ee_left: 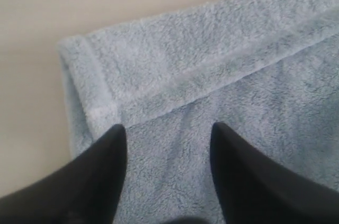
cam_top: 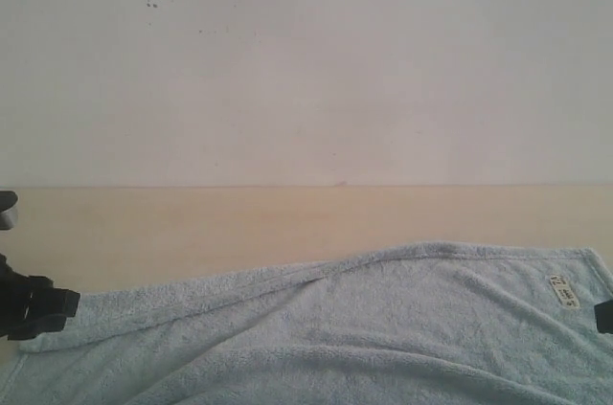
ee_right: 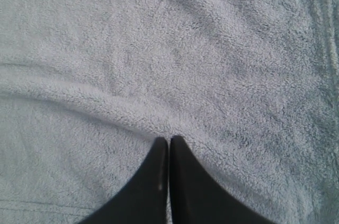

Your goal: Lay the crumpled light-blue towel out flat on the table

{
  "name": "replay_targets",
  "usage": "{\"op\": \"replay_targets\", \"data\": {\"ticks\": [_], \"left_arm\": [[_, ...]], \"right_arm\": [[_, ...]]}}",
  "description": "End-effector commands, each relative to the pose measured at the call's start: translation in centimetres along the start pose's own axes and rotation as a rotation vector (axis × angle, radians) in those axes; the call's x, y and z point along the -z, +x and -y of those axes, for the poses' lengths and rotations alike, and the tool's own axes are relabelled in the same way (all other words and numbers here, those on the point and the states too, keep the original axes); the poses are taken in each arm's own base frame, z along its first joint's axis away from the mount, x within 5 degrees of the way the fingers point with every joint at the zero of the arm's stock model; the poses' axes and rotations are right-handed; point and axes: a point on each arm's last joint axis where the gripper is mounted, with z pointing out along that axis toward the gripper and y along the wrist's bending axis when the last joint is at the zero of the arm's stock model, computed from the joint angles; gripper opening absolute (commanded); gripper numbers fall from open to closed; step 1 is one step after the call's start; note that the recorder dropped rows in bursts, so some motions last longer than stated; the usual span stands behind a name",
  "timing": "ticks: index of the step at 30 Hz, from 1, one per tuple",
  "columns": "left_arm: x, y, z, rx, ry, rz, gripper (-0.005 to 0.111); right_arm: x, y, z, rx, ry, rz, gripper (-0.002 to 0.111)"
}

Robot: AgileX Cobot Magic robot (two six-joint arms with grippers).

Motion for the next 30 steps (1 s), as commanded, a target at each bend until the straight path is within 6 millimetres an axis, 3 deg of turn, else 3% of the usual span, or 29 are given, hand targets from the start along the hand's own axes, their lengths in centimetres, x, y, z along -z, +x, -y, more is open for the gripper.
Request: {"op": "replay_targets", "data": {"ticks": [1, 18, 30], "left_arm": [[-1.0, 0.2, -0.8, 0.055, -0.02, -0.021, 0.056], [-4.1, 1.0, -2.2, 0.12, -0.089, -0.021, 0.057], [-4.8, -1.0, -2.0, 0.125, -0.053, -0.03, 0.057]], "right_arm": [[0.1, 0.0, -0.1, 0.008, -0.004, 0.011, 0.0], [0.1, -0.1, -0.1, 0.023, -0.009, 0.015, 0.0], [0.1, -0.1, -0.1, 0.024, -0.006, 0.019, 0.0]]}}
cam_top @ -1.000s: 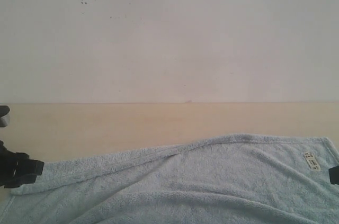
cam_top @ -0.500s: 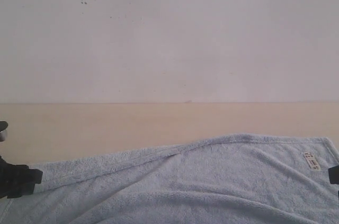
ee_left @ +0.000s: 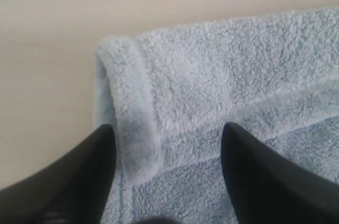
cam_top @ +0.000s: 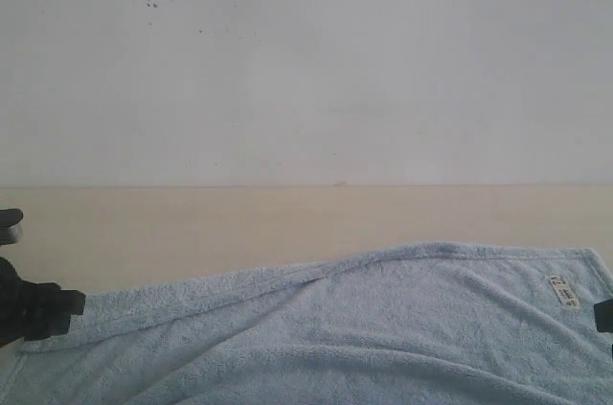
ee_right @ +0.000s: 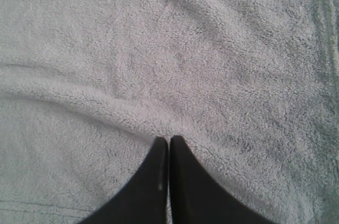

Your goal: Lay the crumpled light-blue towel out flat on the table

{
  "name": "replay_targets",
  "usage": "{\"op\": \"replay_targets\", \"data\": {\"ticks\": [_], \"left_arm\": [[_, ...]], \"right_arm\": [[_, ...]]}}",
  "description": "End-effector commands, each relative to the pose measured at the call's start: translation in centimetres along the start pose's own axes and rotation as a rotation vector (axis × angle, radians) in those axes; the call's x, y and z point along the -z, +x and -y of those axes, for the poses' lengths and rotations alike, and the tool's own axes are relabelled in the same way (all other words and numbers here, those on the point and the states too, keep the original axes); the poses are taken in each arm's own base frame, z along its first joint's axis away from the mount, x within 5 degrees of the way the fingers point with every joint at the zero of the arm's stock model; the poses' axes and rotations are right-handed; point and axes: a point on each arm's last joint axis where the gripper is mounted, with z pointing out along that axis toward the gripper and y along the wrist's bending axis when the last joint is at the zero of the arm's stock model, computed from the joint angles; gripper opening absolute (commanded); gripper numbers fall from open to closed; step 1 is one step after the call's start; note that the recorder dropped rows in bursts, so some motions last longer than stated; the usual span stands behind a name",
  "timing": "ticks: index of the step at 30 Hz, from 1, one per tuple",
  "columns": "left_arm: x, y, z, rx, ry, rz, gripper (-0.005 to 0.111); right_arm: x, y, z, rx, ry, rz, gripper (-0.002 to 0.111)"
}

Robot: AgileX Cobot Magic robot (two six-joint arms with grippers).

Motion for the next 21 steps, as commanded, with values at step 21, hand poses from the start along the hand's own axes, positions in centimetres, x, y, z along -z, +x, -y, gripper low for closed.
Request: {"op": "replay_targets", "data": {"ticks": [21], "left_arm": [[-0.54, -0.08, 0.18, 0.001, 0.025, -0.055, 0.057]], "right_arm": [[0.13, -0.01, -0.07, 0.014, -0.003, 0.007, 0.0]]}}
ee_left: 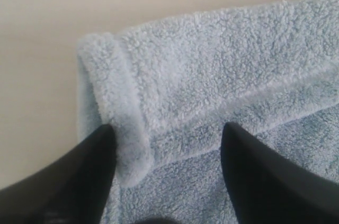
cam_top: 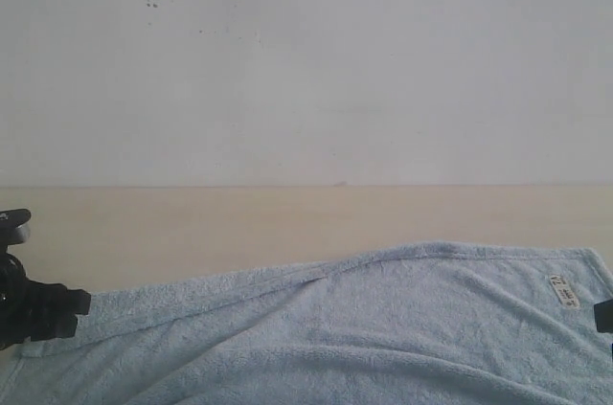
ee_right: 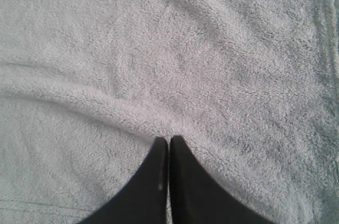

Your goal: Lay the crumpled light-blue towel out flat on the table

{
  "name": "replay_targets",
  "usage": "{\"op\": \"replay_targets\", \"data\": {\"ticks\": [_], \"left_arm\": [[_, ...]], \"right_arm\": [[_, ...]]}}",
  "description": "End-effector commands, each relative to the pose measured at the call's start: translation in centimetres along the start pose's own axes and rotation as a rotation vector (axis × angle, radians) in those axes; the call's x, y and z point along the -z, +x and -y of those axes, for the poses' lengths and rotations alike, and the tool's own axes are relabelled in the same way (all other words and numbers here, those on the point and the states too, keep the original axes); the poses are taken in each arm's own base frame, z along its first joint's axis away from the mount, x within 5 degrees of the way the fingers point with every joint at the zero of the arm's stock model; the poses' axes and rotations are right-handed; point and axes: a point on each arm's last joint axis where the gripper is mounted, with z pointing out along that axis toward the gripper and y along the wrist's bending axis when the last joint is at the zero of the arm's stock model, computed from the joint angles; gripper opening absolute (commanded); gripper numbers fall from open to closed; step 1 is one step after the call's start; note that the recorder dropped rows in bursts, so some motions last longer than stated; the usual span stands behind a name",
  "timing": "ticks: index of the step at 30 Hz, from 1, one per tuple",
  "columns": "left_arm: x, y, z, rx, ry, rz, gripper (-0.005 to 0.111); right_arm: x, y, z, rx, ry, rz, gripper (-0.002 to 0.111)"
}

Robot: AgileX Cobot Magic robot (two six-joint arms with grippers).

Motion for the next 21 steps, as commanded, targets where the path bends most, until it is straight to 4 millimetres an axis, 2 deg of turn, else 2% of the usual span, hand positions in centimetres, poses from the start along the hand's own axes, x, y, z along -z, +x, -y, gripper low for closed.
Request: {"op": "replay_targets", "data": {"ticks": [1, 21], "left_arm": [[-0.14, 0.06, -0.11, -0.006, -0.003, -0.007, 0.057], [-0.13, -0.1, -0.27, -0.083, -0.021, 0.005, 0.054]], "right_arm": [[0.13, 0.0, -0.05, 0.006, -0.001, 0.006, 0.0], [0.13, 0.01, -0.07, 0.008, -0.003, 0.005, 0.0]]}}
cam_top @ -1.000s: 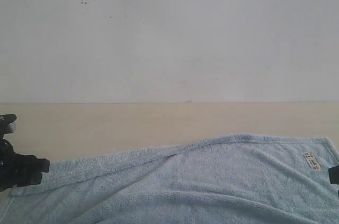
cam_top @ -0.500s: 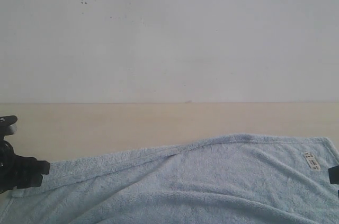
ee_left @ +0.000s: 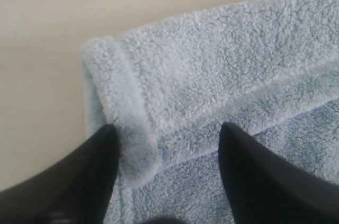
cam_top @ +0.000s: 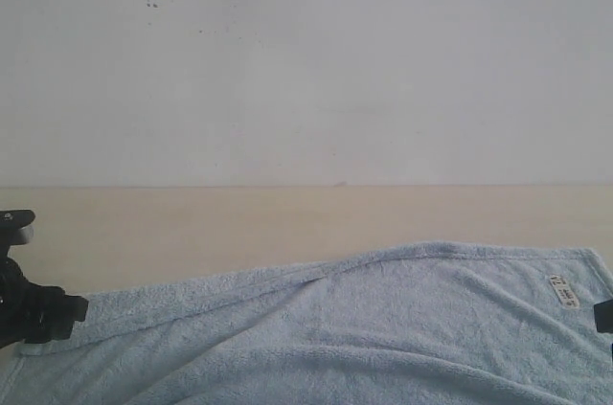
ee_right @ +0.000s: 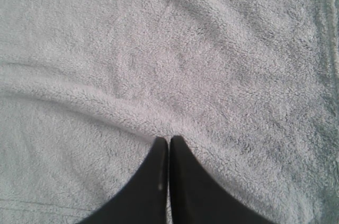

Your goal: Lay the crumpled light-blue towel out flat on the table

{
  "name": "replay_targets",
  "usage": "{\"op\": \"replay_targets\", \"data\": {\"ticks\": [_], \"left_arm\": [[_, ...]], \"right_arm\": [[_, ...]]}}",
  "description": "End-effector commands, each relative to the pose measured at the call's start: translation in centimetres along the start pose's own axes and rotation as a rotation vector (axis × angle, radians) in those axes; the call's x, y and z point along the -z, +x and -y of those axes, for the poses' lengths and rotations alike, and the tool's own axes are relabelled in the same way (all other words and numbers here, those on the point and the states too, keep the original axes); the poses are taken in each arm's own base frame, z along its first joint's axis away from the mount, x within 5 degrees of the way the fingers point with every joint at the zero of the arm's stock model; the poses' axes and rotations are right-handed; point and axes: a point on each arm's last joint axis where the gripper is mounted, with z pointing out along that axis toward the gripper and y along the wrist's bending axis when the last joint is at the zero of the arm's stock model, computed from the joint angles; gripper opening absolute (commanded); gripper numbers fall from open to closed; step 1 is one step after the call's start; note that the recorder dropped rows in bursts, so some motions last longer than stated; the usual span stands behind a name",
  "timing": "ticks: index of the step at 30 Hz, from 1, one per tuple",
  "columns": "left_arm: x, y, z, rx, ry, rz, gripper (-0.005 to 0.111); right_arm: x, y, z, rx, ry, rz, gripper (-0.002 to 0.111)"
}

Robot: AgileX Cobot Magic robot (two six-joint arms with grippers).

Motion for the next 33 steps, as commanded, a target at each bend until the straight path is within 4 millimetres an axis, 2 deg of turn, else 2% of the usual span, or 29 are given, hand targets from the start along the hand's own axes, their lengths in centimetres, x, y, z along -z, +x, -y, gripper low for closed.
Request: {"op": "replay_targets", "data": {"ticks": [1, 15, 24, 33], "left_arm": [[-0.1, -0.1, -0.1, -0.007, -0.006, 0.005, 0.054], [0.3, -1.5, -0.1, -0.062, 0.001, 0.009, 0.054], [0.4, -1.1, -1.4, -0.046, -0.011, -0.03, 0.054], [-0.4, -0.6, -1.3, 0.0, 0.001, -0.056, 0.054]], "right_arm": [[0.1, 0.0, -0.1, 0.006, -0.003, 0.005, 0.0], [0.1, 0.0, -0.1, 0.01, -0.003, 0.005, 0.0], [0.1, 0.0, -0.1, 0.007, -0.005, 0.004, 0.0], [0.1, 0.0, -0.1, 0.011, -0.012, 0.01, 0.0]]}}
